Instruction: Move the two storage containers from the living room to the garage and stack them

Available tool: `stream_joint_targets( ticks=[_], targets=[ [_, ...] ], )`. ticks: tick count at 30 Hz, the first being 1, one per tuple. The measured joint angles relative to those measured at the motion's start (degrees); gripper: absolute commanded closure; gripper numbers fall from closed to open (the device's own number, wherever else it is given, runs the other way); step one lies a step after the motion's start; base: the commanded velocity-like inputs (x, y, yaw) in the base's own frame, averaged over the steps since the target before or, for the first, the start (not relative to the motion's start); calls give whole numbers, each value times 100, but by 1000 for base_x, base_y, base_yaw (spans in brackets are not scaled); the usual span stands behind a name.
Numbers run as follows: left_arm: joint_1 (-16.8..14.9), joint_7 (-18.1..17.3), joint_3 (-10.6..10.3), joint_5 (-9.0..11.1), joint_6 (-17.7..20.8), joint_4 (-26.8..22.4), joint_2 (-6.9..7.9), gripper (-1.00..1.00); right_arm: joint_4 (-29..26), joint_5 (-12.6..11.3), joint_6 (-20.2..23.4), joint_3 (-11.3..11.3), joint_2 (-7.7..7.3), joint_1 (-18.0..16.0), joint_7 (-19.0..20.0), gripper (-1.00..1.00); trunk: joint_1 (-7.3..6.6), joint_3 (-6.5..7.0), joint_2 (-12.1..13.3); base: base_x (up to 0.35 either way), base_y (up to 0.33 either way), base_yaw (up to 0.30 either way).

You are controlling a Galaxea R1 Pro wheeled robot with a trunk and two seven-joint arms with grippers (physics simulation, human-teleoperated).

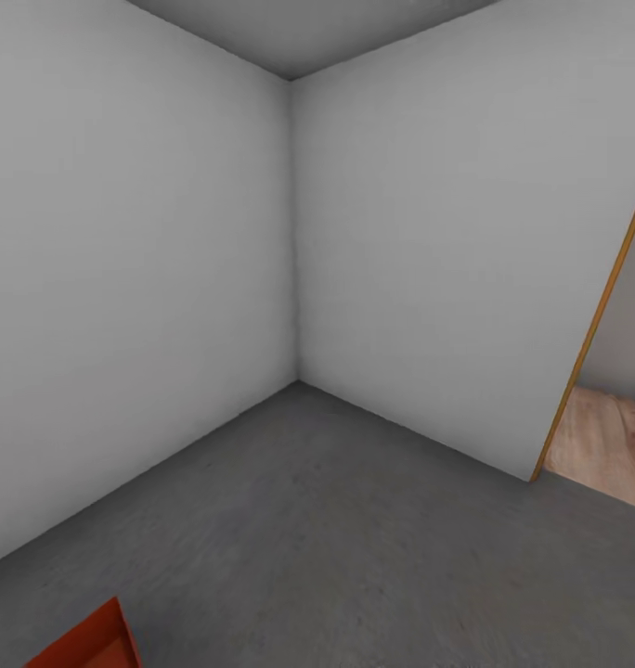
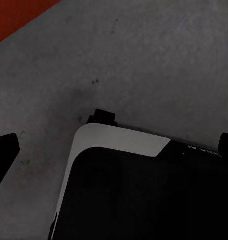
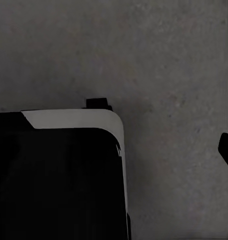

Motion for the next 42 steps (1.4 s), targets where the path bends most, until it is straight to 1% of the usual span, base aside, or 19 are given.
stream_joint_targets(
  ticks=[42],
  targets=[
    [0, 59, 2, 19, 0, 1, 6, -100, 0, -17, 1, -1, -1, 0, 0, -100, 0, 4, 0, 0, 0, -293]
  ],
)
